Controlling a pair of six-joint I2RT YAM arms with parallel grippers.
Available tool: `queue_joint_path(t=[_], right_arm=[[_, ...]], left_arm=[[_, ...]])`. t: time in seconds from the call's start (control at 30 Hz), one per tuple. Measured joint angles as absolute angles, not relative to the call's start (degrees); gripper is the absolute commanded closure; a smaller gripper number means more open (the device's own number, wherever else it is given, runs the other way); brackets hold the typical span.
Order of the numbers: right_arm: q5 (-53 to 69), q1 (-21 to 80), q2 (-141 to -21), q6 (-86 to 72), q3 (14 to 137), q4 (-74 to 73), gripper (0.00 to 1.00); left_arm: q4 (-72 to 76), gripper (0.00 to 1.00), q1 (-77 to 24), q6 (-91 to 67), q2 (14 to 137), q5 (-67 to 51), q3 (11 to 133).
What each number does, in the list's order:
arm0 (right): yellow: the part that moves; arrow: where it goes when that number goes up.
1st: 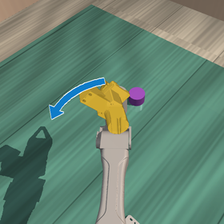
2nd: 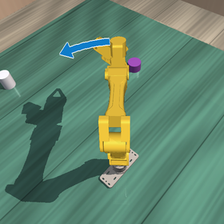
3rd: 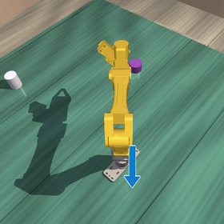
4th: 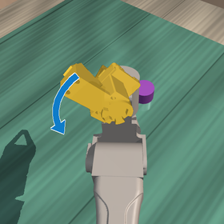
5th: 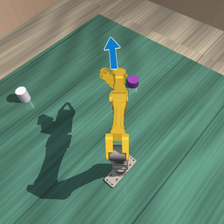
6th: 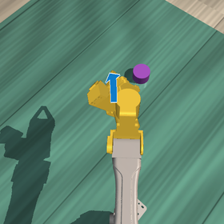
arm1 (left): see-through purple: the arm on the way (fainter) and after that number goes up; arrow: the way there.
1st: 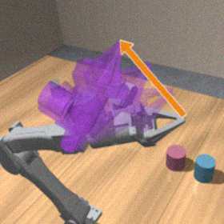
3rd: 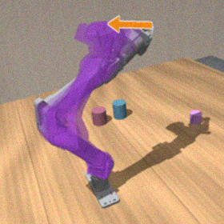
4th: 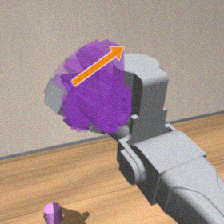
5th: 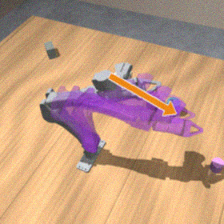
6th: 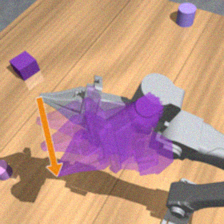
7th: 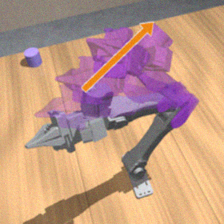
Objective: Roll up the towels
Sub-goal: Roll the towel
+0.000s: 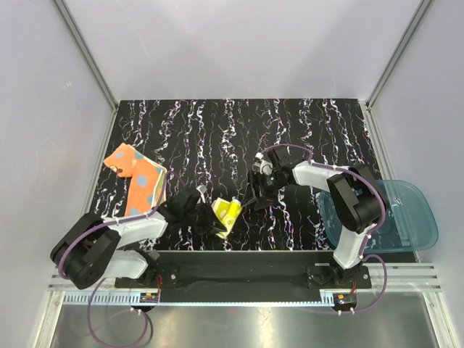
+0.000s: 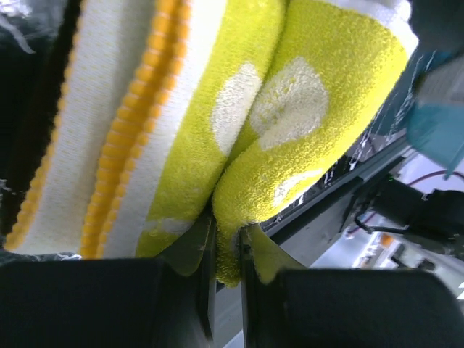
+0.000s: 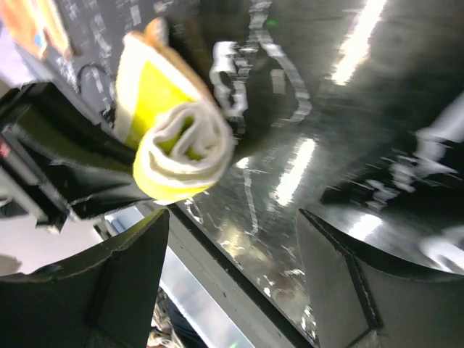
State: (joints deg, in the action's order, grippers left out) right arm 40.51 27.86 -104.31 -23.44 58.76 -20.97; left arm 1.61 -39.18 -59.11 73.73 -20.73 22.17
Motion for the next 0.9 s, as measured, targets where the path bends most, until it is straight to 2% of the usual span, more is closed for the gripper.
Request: queue_joint_path(t=[0.23,0.5,0.9], right_arm=[[43.2,29.5,-104.4,-24.0,57.6,-15.3,0.30],[46.0,31.5,-106.7,-23.9,57.6,-9.8,0.32],[48.9,33.5,-110.9,-24.2,57.7,-5.5,0.38]], left_arm=[[5.5,1.00,-35.3,-61.2,76.2,-27.0,20.5],[9.4,1.00,-32.8,-61.8,79.8,-32.6,20.0],[9.2,1.00,-31.1,-61.8,79.9,-34.5,19.6]])
